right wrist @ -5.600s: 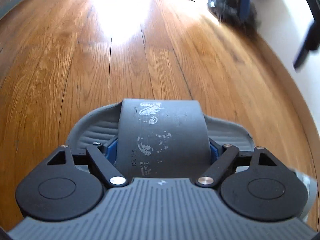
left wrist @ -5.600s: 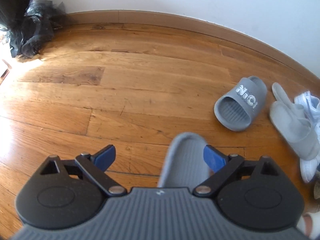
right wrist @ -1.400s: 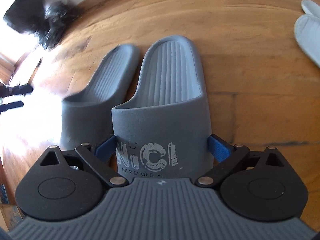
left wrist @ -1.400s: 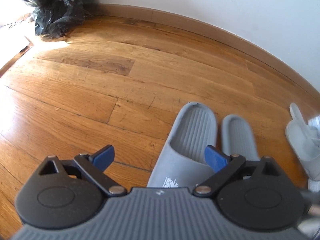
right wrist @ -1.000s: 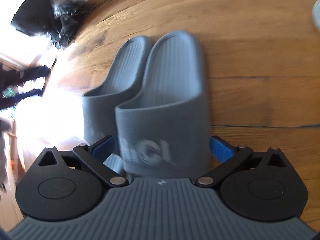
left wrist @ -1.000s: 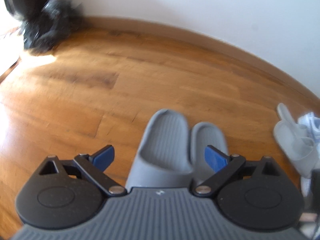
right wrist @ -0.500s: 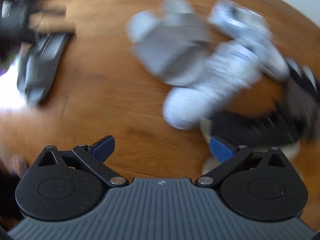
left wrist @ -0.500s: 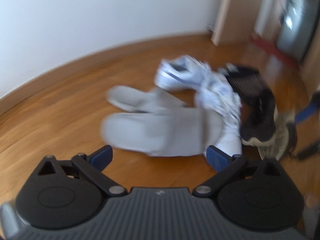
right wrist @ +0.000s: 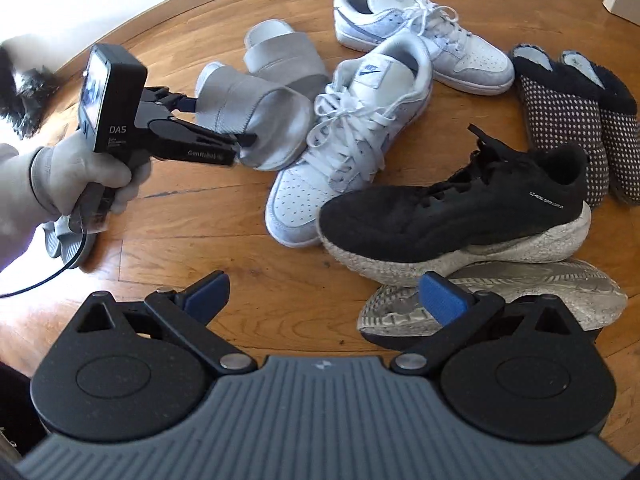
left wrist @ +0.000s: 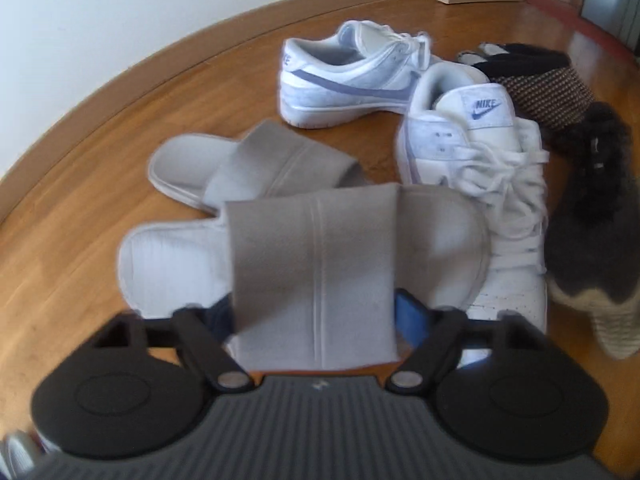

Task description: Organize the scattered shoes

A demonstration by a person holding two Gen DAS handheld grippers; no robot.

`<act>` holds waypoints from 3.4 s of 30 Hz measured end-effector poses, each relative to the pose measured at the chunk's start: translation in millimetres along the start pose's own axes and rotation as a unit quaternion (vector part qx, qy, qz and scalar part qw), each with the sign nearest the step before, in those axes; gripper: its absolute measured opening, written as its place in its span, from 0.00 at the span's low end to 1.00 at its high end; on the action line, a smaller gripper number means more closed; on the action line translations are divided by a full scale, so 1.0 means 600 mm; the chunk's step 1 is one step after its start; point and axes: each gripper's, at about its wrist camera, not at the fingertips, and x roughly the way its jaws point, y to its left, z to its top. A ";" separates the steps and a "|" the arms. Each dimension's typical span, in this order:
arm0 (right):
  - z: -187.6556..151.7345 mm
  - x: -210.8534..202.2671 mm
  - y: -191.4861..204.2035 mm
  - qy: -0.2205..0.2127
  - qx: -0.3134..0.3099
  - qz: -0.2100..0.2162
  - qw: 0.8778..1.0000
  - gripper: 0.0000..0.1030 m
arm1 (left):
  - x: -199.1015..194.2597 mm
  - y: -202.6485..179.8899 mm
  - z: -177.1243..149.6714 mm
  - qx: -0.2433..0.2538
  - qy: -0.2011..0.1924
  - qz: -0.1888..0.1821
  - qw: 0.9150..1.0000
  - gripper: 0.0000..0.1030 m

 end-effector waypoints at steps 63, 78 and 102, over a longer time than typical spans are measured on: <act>-0.015 0.151 0.152 0.085 -0.117 0.059 0.988 1.00 | -0.108 0.124 0.002 0.057 -0.092 -0.011 0.994 0.99; -0.050 0.105 -0.012 0.050 0.108 0.090 0.989 1.00 | 0.170 0.023 0.122 0.139 0.005 0.047 0.989 0.91; -0.014 0.119 0.091 0.030 -0.003 0.114 0.993 1.00 | -0.046 0.032 -0.097 0.124 0.064 -0.030 0.990 0.81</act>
